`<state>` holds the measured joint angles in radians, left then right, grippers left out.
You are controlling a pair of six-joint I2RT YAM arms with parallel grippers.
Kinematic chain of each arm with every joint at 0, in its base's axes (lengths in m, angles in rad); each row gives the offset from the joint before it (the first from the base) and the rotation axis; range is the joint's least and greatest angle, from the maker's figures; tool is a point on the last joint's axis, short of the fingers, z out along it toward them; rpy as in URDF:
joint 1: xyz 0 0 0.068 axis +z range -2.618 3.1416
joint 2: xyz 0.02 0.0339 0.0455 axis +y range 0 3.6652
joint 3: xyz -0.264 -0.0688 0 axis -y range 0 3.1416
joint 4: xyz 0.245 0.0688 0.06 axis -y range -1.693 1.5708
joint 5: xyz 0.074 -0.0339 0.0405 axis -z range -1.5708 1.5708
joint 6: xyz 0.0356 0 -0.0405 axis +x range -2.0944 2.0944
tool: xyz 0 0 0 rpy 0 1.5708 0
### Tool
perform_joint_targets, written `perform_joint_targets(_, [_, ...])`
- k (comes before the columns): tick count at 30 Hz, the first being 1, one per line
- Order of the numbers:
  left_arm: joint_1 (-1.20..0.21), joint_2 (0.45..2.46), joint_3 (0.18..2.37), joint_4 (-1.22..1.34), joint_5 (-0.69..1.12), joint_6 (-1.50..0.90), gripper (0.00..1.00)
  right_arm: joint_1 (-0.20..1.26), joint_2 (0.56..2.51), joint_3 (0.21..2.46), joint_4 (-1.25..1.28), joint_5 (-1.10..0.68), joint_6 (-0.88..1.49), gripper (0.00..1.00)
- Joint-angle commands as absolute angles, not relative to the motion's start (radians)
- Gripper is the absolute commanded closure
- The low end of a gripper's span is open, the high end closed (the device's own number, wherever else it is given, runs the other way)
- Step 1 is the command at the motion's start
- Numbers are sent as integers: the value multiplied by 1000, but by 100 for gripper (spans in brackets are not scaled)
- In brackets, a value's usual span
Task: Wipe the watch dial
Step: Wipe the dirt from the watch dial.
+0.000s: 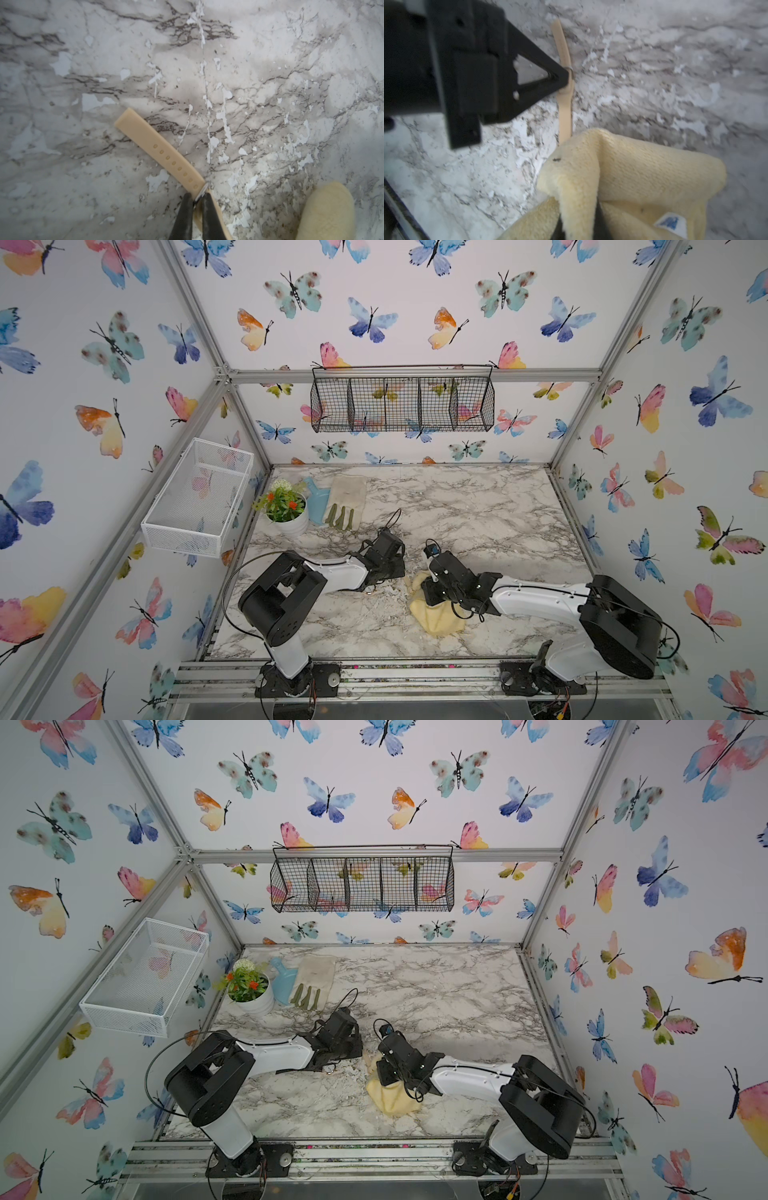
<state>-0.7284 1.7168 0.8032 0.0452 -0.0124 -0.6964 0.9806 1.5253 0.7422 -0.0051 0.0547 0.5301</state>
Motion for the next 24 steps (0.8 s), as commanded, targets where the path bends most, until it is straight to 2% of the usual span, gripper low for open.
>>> perform_joint_targets(1, [-729,1812,741,-96,20,-697,90,977,1618,820,20,-8,488,98])
perform_joint_targets(5, [-730,1805,738,-98,18,-702,90,976,1691,845,47,-27,490,98])
perform_joint_targets(9, [-729,1795,736,-101,12,-698,90,976,1668,756,71,-9,517,98])
perform_joint_targets(17, [-726,1812,726,-96,1,-695,90,971,1472,531,39,77,584,98])
perform_joint_targets(24, [-730,1803,716,-86,9,-701,91,945,1292,470,-37,153,592,98])
